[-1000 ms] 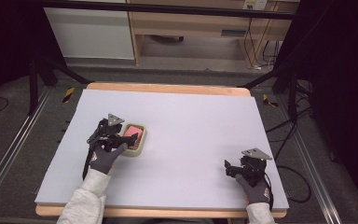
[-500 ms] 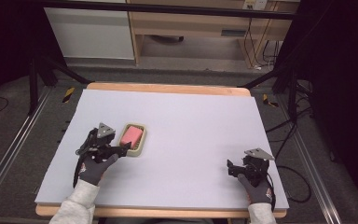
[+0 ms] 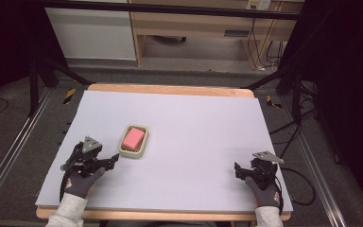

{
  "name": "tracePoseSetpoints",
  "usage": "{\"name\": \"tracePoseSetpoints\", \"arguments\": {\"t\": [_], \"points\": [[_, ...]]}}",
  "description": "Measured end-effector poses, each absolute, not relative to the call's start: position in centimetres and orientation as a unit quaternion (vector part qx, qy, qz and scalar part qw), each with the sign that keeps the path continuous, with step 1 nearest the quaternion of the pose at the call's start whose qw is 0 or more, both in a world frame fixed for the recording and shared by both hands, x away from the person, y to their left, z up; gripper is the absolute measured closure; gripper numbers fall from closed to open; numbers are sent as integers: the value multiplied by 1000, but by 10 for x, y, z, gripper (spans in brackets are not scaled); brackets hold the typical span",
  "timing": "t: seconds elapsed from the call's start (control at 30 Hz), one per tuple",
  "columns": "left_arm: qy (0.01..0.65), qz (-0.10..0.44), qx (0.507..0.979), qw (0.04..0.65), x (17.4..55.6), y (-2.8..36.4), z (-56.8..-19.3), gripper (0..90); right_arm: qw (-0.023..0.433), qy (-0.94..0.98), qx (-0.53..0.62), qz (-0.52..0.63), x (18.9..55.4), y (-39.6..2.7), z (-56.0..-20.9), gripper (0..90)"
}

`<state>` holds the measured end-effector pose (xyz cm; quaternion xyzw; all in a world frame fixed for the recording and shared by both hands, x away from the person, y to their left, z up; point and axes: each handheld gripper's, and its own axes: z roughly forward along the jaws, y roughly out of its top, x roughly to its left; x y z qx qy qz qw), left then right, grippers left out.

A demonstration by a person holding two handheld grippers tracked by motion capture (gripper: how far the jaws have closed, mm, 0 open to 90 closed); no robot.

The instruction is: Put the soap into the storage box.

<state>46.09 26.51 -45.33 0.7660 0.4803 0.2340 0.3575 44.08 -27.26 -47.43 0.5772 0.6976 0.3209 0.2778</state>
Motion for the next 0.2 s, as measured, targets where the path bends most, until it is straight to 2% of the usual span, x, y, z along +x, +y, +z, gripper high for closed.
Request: {"name": "tracePoseSetpoints", "arguments": {"t": [0.2], "points": [[494, 233, 764, 344, 458, 276, -463, 258, 280, 696, 582, 315, 439, -276, -474, 56]]}}
